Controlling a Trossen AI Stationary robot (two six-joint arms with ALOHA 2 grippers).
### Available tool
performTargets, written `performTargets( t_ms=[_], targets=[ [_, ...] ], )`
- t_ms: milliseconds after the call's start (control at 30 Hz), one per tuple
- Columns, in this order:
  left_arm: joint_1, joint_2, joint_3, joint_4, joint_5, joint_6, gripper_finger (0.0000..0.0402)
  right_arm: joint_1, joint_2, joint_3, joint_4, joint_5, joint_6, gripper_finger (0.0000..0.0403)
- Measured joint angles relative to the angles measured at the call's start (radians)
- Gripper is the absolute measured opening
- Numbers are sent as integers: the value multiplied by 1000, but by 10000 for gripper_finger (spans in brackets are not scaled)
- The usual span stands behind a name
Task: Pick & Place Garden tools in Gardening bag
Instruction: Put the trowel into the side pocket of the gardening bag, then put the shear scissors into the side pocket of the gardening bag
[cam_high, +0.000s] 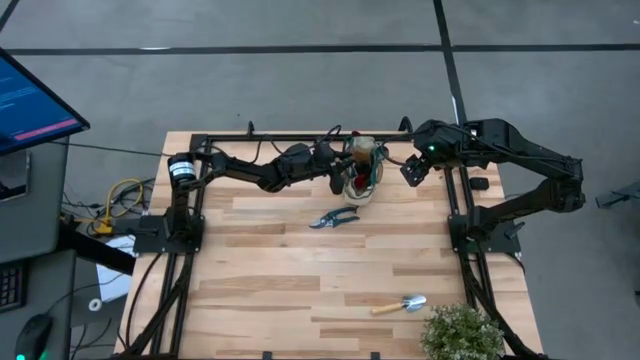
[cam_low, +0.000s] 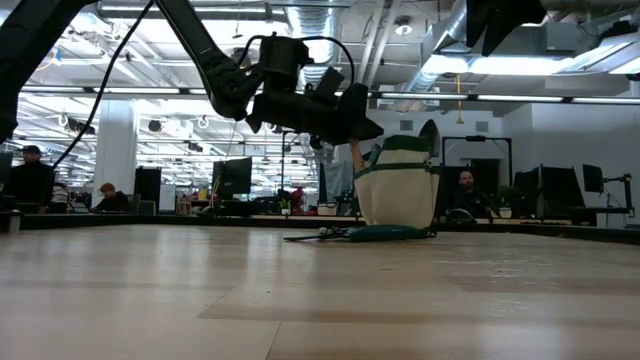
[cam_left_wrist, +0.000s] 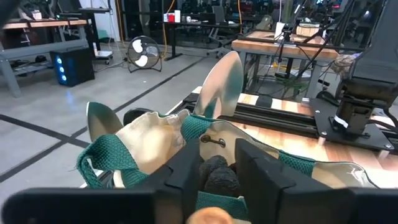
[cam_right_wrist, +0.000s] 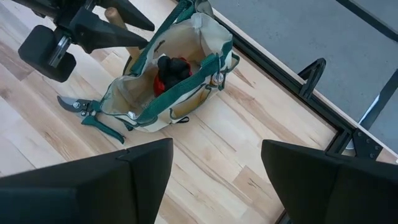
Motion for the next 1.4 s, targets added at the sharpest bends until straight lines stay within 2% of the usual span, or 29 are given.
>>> performTargets(
  t_ms=[267, 500, 633, 767, 933, 1033, 1133, 1333, 1400],
  targets=[
    [0, -18, 1, 14, -1, 70, 193, 0, 0, 0, 0, 0, -1, 239],
    [0, -149, 1, -46, -29, 146, 274, 0, 0, 0, 0, 0, -6, 239],
    [-7, -319, 2, -295, -33, 147, 295, 0, 0, 0, 0, 0, -11, 239],
    [-57, -505, 3, -662, -37, 128, 298, 0, 0, 0, 0, 0, -11, 239],
    [-198, -657, 3, -1084, -120, -68, 297, 0, 0, 0, 0, 0, -11, 239],
    [-295, -653, 2, -1236, -188, -162, 297, 0, 0, 0, 0, 0, -11, 239],
    [-344, -588, 2, -1252, -197, -213, 296, 0, 0, 0, 2, 0, -11, 239],
    [-316, -385, 2, -1232, 5, -306, 296, 1, 0, 0, 6, -17, -11, 239],
    [-305, -326, 1, -1209, 33, -308, 296, 1, 0, 0, 7, -29, -11, 239]
  ],
)
